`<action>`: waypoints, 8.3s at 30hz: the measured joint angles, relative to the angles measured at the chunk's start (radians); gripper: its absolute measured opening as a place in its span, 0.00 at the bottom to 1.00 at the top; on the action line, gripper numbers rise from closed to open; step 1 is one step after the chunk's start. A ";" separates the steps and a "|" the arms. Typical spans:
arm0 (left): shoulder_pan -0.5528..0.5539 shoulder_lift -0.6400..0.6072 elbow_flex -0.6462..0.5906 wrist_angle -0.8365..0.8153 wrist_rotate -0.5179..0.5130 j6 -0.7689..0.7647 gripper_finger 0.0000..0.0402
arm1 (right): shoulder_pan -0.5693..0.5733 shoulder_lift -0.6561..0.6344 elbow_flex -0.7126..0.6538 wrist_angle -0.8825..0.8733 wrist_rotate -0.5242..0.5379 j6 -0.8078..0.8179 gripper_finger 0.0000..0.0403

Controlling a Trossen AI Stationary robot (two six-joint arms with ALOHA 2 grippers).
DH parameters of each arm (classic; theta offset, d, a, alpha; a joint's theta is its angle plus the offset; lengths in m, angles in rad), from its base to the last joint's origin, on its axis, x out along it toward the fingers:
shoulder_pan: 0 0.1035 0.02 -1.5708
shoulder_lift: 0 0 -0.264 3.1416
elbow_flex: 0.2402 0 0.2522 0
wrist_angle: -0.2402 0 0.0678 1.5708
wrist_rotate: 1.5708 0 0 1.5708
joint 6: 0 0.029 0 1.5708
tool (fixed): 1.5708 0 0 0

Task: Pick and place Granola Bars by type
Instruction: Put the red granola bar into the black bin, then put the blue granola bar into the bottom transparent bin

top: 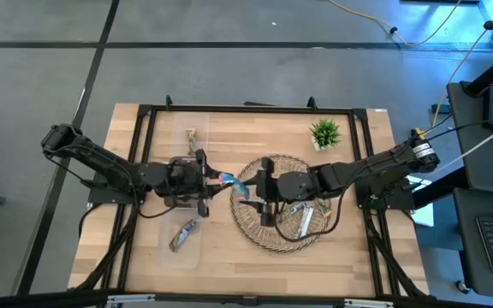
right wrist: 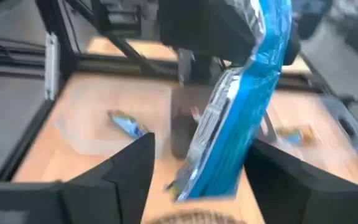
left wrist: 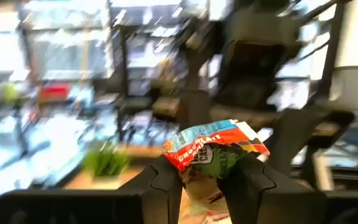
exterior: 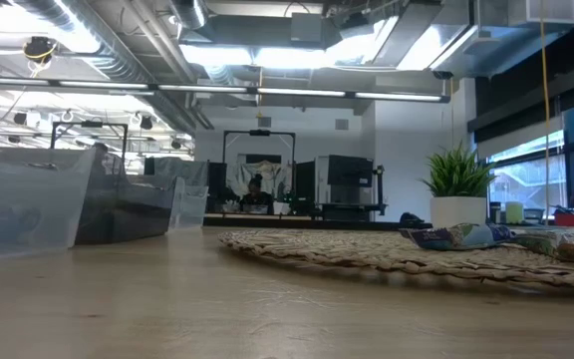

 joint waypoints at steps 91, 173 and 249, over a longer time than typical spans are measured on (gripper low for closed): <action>0.296 -0.180 0.002 -1.338 0.257 -1.104 0.43 | -0.039 0.291 -0.002 -0.744 -0.295 -0.186 0.59; 0.024 -0.019 0.002 -0.131 0.218 -0.122 0.42 | -0.078 0.041 -0.002 0.595 -0.207 -0.187 0.22; -0.032 -0.038 0.001 -0.141 0.039 0.059 0.18 | -0.079 0.002 0.001 0.255 -0.262 -0.057 0.57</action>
